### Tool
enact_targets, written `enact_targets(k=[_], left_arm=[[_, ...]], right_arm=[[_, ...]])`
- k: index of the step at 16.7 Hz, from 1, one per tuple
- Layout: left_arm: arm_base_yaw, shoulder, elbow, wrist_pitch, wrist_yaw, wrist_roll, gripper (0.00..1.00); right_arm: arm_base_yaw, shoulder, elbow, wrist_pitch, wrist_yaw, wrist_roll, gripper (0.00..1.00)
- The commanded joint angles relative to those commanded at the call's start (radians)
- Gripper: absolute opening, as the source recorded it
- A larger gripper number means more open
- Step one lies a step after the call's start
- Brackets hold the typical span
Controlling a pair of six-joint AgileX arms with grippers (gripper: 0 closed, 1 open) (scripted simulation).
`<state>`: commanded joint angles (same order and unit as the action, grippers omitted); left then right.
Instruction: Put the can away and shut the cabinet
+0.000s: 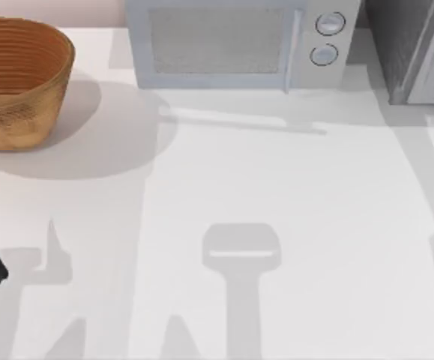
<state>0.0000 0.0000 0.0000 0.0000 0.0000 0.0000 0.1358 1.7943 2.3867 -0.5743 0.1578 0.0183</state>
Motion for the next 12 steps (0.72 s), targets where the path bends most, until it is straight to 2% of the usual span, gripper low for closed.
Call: enact_targets(k=[3, 6, 12], left_arm=[[0.000, 0.000, 0.000, 0.000, 0.000, 0.000, 1.00], [0.000, 0.000, 0.000, 0.000, 0.000, 0.000, 1.00], [0.000, 0.000, 0.000, 0.000, 0.000, 0.000, 1.00]], right_arm=[[-0.015, 0.144, 0.214, -0.043, -0.013, 0.000, 0.00], [-0.031, 0.257, 0.344, -0.088, -0.028, -0.001, 0.00], [-0.038, 0.295, 0.381, -0.106, -0.035, -0.001, 0.00]])
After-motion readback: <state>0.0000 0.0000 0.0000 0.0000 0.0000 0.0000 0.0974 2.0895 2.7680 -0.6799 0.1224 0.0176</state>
